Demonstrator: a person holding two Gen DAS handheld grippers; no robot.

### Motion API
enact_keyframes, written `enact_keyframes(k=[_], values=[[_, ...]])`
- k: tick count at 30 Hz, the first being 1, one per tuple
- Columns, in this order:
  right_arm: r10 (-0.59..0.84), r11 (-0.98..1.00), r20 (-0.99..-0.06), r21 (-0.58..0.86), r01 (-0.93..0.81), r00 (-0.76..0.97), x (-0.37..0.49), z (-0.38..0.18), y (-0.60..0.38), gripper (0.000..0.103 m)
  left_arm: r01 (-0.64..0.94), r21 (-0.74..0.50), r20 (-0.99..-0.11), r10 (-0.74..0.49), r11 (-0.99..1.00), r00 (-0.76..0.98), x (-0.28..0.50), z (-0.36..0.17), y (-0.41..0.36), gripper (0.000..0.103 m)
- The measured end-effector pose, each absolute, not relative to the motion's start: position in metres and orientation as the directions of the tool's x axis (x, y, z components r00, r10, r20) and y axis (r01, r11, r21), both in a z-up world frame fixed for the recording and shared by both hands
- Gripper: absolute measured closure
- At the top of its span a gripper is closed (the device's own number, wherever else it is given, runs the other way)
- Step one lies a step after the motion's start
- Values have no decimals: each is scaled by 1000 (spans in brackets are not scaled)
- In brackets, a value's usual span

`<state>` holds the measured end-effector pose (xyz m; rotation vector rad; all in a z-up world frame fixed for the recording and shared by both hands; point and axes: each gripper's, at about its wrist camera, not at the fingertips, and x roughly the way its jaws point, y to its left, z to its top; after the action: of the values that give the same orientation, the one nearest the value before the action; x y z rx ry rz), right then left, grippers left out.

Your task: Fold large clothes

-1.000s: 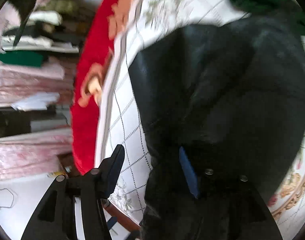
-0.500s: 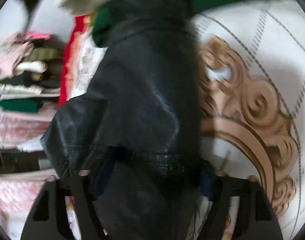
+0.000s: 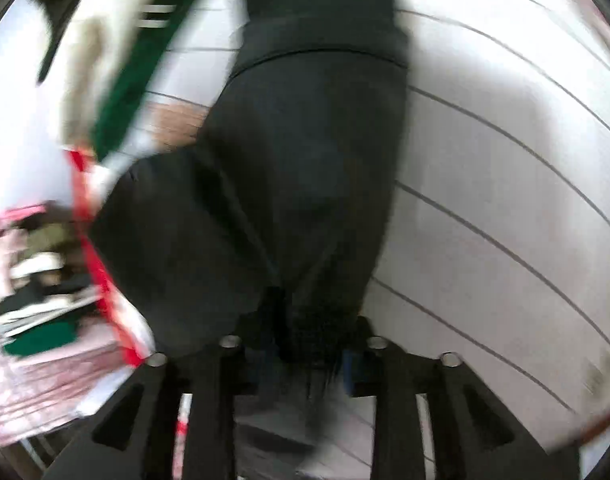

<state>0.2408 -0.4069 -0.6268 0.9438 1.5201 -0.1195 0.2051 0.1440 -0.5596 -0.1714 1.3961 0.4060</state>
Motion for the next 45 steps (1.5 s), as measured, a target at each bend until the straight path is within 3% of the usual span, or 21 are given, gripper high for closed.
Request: enact_keyframes(k=[2, 4, 8, 12, 18, 20, 22, 24, 28, 31, 33, 34, 35, 40, 45], values=[[403, 735, -914, 348, 582, 37, 206, -626, -422, 47, -359, 113, -979, 166, 926, 119, 203, -561, 126, 3], [338, 824, -941, 302, 479, 12, 193, -610, -432, 42, -348, 93, -984, 140, 933, 113, 199, -563, 108, 3], [206, 922, -977, 213, 324, 58, 193, -556, -438, 41, -328, 87, -988, 124, 941, 95, 217, -593, 84, 2], [310, 923, -949, 315, 220, 60, 224, -536, -418, 41, -415, 65, -997, 71, 907, -1, 236, -646, 102, 0], [443, 893, -896, 444, 74, 26, 313, -546, -344, 47, -403, 48, -997, 69, 914, 38, 235, -640, 107, 0], [431, 900, -902, 430, 72, 14, 328, -562, -320, 67, -406, 32, -997, 57, 913, 48, 233, -637, 111, 0], [358, 926, -934, 356, 123, 4, 349, -591, -324, 79, -414, 16, -997, 43, 910, 57, 233, -636, 117, 0], [308, 938, -949, 290, 191, -69, 360, -625, -342, 101, -422, -1, -997, 29, 906, 65, 232, -634, 123, 0], [371, 910, -922, 338, 239, -111, 365, -617, -362, 103, -436, -5, -997, 28, 900, 67, 229, -616, 130, 0], [378, 919, -926, 377, 113, 11, 345, -554, -373, 87, -429, -13, -994, 34, 903, 102, 222, -586, 125, 0], [393, 912, -916, 400, 95, 82, 328, -528, -389, 54, -416, -38, -990, 21, 909, 136, 218, -566, 113, 0], [402, 905, -906, 415, 94, 131, 316, -514, -400, 28, -405, -53, -989, 8, 913, 146, 216, -561, 107, 0], [396, 902, -899, 419, 106, 187, 300, -502, -416, 18, -394, -70, -989, -12, 917, 148, 216, -560, 98, 0], [383, 858, -904, 425, 288, 192, 261, -517, -471, 18, -385, -78, -996, -52, 920, 75, 210, -610, 37, 0], [465, 744, -866, 494, 450, 181, 222, -591, -525, 18, -390, -91, -994, -61, 916, 89, 207, -638, 36, 0]])
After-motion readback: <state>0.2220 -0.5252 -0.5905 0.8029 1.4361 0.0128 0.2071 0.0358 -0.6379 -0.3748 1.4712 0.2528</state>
